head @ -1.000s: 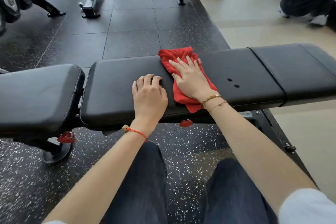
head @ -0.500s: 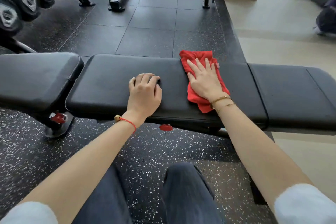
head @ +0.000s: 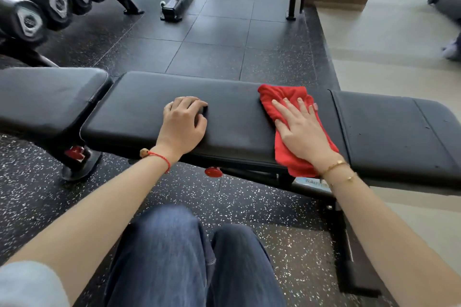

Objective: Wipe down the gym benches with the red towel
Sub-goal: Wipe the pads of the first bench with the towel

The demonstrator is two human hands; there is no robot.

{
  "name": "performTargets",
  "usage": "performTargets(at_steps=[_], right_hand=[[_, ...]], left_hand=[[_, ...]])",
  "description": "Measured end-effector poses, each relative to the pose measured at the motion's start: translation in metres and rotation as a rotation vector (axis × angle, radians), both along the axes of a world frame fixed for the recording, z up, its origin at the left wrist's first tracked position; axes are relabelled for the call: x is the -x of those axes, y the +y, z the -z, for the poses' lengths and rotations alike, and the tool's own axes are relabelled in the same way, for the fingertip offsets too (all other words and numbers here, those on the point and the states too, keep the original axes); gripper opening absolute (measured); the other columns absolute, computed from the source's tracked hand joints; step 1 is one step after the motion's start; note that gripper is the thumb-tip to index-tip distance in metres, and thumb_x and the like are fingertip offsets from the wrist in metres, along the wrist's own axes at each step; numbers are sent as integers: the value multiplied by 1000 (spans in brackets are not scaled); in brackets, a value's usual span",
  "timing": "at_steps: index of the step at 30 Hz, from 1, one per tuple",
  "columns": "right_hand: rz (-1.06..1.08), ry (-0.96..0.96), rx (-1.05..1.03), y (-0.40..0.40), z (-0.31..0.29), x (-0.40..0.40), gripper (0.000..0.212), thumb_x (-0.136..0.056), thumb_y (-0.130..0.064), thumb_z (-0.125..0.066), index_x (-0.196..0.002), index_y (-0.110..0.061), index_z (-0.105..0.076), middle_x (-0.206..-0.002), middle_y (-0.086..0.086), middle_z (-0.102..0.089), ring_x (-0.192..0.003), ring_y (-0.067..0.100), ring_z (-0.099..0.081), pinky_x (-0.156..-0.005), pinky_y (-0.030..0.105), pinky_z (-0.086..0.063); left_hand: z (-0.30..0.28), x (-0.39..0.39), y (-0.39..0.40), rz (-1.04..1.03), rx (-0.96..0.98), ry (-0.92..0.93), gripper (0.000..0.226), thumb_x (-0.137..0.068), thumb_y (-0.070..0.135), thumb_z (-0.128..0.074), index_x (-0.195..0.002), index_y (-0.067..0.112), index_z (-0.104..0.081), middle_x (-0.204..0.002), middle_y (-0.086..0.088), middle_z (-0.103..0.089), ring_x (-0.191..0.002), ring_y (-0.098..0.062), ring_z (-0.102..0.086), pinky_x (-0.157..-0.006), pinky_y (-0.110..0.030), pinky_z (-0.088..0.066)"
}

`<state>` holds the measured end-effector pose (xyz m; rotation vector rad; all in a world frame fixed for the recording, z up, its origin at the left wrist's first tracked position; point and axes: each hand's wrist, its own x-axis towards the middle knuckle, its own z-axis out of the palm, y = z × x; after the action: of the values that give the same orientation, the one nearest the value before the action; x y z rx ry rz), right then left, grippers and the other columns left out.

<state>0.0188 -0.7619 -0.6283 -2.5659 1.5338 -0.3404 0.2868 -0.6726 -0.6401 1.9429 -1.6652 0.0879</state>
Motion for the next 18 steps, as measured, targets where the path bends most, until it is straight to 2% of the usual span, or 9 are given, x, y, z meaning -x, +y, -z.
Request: performTargets(at_steps=[4, 10, 14, 18], right_hand=[[122, 44, -67, -25, -7, -22, 52, -102, -39, -33, -152, -34, -23, -162, 1, -15, -150, 32, -4, -120, 48, 8], [-103, 14, -3, 7, -4, -79, 53, -101, -36, -36, -152, -34, -23, -162, 1, -18, -150, 30, -5, -121, 45, 5], [-164, -18, 64, 34, 2, -48, 53, -99, -32, -42, -150, -33, -30, -159, -1, -26, -149, 30, -12, -121, 46, 4], [-49, -20, 54, 27, 4, -5, 53, -99, -30, -43, -150, -34, -31, -158, -3, -28, -149, 30, -14, -121, 48, 3]], left_hand=[[-1, 6, 0, -14, 8, 1, 26, -90, 20, -53, -111, 15, -67, -116, -1, -66, -114, -24, -56, -106, -46, -38], [0, 4, -1, -14, 10, 8, 27, -87, 18, -55, -111, 15, -68, -115, -3, -67, -112, -26, -57, -105, -49, -40], [3, 0, 2, 20, 10, 8, 29, -90, 17, -53, -116, 15, -66, -120, -4, -65, -116, -26, -56, -106, -50, -39], [3, -2, 4, 51, 3, 11, 32, -92, 16, -52, -121, 13, -65, -125, -4, -63, -120, -25, -54, -108, -53, -37]])
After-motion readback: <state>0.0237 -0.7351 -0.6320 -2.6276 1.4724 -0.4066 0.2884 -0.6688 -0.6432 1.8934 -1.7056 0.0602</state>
